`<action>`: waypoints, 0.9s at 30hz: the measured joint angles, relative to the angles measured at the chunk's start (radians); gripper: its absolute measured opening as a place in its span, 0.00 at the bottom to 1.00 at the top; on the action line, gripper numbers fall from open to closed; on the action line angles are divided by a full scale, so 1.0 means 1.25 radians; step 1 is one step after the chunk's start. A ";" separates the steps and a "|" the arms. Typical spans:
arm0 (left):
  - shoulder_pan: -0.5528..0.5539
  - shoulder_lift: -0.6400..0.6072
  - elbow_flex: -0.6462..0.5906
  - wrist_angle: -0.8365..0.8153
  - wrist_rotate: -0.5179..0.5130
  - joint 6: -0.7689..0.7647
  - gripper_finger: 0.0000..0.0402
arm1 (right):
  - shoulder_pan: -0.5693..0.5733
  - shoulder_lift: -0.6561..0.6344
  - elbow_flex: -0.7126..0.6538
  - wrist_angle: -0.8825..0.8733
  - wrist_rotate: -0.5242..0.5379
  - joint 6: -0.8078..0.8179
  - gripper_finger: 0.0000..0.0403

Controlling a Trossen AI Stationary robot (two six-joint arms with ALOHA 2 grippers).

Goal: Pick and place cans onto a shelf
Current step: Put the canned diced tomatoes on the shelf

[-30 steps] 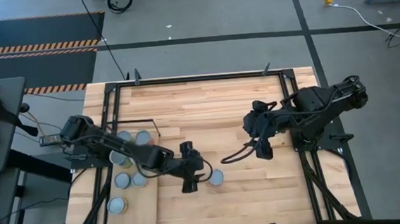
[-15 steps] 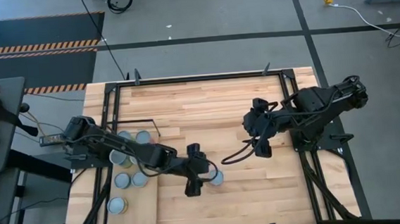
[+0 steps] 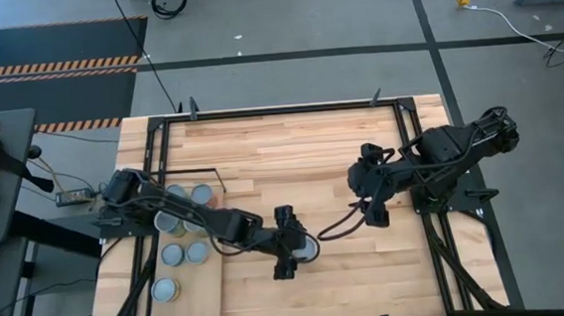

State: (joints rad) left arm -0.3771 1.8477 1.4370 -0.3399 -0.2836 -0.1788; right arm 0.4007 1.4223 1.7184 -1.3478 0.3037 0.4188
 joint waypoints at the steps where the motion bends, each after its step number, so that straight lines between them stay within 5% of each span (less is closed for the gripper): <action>1: 0.004 0.000 -0.011 0.004 0.000 -0.015 0.89 | 0.002 0.000 0.000 -0.003 -0.011 0.009 0.73; 9: -0.002 0.036 -0.043 0.052 -0.002 0.022 0.89 | 0.026 0.000 0.000 -0.004 -0.029 0.042 0.73; 27: 0.036 0.121 -0.043 0.076 0.033 -0.252 0.84 | 0.057 -0.001 0.000 -0.006 -0.029 0.049 0.73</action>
State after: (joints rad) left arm -0.3316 1.9995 1.3834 -0.2448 -0.2426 -0.4936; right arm 0.4715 1.4216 1.7180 -1.3548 0.2673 0.4798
